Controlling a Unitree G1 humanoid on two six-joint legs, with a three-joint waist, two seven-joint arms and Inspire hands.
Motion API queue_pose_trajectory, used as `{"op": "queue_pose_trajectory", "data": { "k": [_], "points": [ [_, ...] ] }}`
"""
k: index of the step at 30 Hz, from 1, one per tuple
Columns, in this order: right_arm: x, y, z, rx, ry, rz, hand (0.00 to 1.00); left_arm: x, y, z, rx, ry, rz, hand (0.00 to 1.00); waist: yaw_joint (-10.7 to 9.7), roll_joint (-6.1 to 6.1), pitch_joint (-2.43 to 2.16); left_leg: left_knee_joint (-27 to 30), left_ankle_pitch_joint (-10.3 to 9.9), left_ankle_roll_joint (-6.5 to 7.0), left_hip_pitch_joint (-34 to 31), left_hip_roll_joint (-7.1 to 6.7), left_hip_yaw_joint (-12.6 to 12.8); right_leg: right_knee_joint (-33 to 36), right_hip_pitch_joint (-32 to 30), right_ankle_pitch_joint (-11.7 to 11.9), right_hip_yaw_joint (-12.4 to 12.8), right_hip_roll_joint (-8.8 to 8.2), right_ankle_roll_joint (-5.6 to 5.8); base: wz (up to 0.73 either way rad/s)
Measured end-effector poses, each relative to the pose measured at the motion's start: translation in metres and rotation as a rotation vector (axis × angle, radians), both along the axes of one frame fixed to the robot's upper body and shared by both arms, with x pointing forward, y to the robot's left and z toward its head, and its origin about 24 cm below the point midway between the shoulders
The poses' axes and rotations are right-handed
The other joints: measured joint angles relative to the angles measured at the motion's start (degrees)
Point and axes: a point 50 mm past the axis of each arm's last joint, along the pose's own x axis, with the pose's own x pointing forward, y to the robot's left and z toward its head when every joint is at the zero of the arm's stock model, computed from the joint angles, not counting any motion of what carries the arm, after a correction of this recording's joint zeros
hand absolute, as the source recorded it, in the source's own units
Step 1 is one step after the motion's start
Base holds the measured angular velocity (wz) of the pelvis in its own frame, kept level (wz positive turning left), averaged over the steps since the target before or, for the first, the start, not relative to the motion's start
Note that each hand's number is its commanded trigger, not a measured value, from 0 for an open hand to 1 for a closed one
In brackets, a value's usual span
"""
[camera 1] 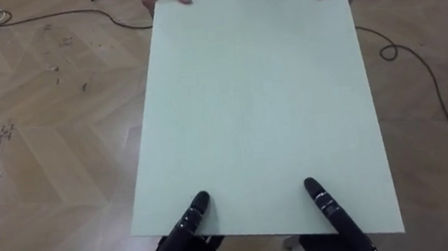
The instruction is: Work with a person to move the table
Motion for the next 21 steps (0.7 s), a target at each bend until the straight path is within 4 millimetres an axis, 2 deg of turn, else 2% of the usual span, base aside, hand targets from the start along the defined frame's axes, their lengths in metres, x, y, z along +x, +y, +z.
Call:
{"op": "queue_pose_trajectory", "data": {
  "k": [1, 2, 4, 6, 8, 9, 11, 12, 14, 15, 16, 17, 18, 19, 20, 21],
  "points": [
    [0.001, 0.001, 0.001, -0.001, -0.007, 0.002, 1.0, 0.002, 0.0, 0.001, 0.004, -0.014, -0.003, 1.0, -0.25, 0.02, -0.04, -2.12, -1.85, 0.08, 0.64, 0.01, -0.19, 0.02, -0.75, 0.29, -0.74, -0.13, -0.51, 0.24],
    [0.002, 0.001, 0.003, 0.001, -0.017, 0.0, 1.0, 0.004, -0.001, 0.002, -0.001, -0.024, -0.001, 1.0, -0.17, 0.15, -0.07, -4.79, -3.9, 0.1, 1.69, -0.15, -0.53, -0.07, -1.42, 0.86, -1.6, -0.25, -1.48, 0.18],
    [0.006, 0.001, 0.005, 0.0, -0.023, -0.005, 1.0, 0.008, -0.001, 0.004, -0.001, -0.036, 0.006, 1.0, -0.18, 0.31, -0.07, -9.93, -6.54, 0.21, 3.41, -0.6, -1.26, -0.06, -2.21, 1.68, -2.62, -0.48, -2.5, 0.11],
    [0.01, 0.001, 0.006, -0.002, -0.027, -0.008, 1.0, 0.014, -0.002, 0.005, 0.003, -0.039, 0.007, 1.0, -0.58, 0.28, -0.08, -14.96, -8.04, 0.9, 4.63, -1.23, -2.06, -0.59, -3.12, 2.84, -3.18, -0.92, -2.05, 0.2],
    [0.018, -0.001, 0.008, -0.004, -0.041, -0.016, 1.0, 0.021, -0.005, 0.007, -0.001, -0.036, 0.016, 1.0, -0.7, 0.03, -0.18, -19.55, -8.95, 2.22, 4.23, -2.32, -2.02, -1.36, -5.24, 4.66, -3.14, -1.95, 0.37, 0.17],
    [0.017, -0.002, 0.007, -0.007, -0.036, -0.019, 1.0, 0.023, -0.006, 0.007, 0.0, -0.035, 0.017, 1.0, -0.8, -0.07, -0.24, -20.21, -8.97, 2.31, 3.92, -2.87, -2.02, -1.49, -5.75, 5.13, -3.04, -2.37, 1.03, 0.11],
    [0.02, -0.004, 0.006, -0.014, -0.028, -0.013, 1.0, 0.023, -0.008, 0.004, 0.001, -0.018, 0.02, 1.0, -1.54, -0.35, -0.38, -21.6, -8.36, 3.5, 3.07, -4.71, -1.88, -3.32, -6.11, 8.23, -2.36, -3.67, 4.46, -0.03],
    [0.019, -0.004, 0.004, -0.014, -0.017, -0.01, 1.0, 0.022, -0.008, 0.002, 0.001, -0.008, 0.022, 1.0, -1.54, -0.72, -0.61, -21.82, -7.92, 4.2, 2.98, -5.42, -1.63, -3.72, -6.06, 9.21, -2.04, -4.12, 4.83, -0.12],
    [0.018, -0.005, -0.002, -0.036, 0.008, 0.006, 1.0, 0.018, -0.008, -0.006, 0.002, 0.029, 0.029, 1.0, -2.04, -1.34, -0.86, -21.88, -6.66, 6.12, 2.67, -8.04, -1.34, -5.9, -5.45, 13.16, 0.27, -5.54, 7.65, -0.12],
    [0.018, -0.005, -0.003, -0.035, 0.014, 0.01, 1.0, 0.017, -0.008, -0.007, 0.001, 0.036, 0.031, 1.0, -2.18, -1.4, -0.86, -21.88, -6.3, 6.65, 2.4, -8.33, -1.32, -6.72, -5.3, 14.66, 0.96, -5.84, 8.83, -0.06],
    [0.021, -0.005, -0.003, -0.035, 0.013, 0.008, 1.0, 0.016, -0.008, -0.008, 0.002, 0.044, 0.032, 1.0, -2.35, -1.53, -0.8, -21.88, -5.46, 7.66, 1.64, -9.07, -0.92, -8.38, -5.1, 17.55, 3.07, -6.38, 11.13, 0.12],
    [0.017, -0.006, -0.005, -0.042, 0.026, 0.004, 1.0, 0.014, -0.008, -0.01, 0.004, 0.055, 0.033, 1.0, -2.84, -1.45, -0.71, -21.86, -4.88, 8.24, 1.43, -8.91, 1.25, -6.95, -5.08, 18.28, 5.02, -6.89, 10.93, 0.25],
    [0.014, -0.007, -0.007, -0.04, 0.036, -0.004, 1.0, 0.013, -0.008, -0.012, 0.009, 0.063, 0.029, 1.0, -3.16, -1.34, -0.64, -21.84, -4.61, 8.32, 1.62, -8.51, 2.6, -3.91, -5.39, 16.56, 5.63, -7.65, 9.71, 0.56],
    [0.006, -0.008, -0.01, -0.026, 0.057, -0.025, 1.0, 0.012, -0.009, -0.013, 0.019, 0.076, 0.013, 1.0, -3.61, -1.18, -0.48, -22.18, -3.92, 8.04, 2.22, -7.47, 5.23, 5.13, -5.64, 9.41, 6.74, -9.49, 8.5, 0.74],
    [-0.002, -0.008, -0.012, -0.007, 0.072, -0.046, 1.0, 0.01, -0.01, -0.014, 0.034, 0.08, -0.005, 1.0, -3.61, -1.15, -0.36, -23.35, -2.86, 7.64, 2.63, -6.84, 7.03, 13.21, -4.85, 2.2, 7.13, -11.42, 9.38, 0.73],
    [-0.005, -0.008, -0.013, -0.001, 0.078, -0.05, 1.0, 0.009, -0.009, -0.014, 0.037, 0.082, -0.01, 1.0, -3.51, -1.26, -0.35, -24.18, -2.32, 7.44, 2.88, -6.65, 7.75, 16.05, -3.88, -0.36, 7.24, -12.39, 9.34, 0.52]
  ]
}}
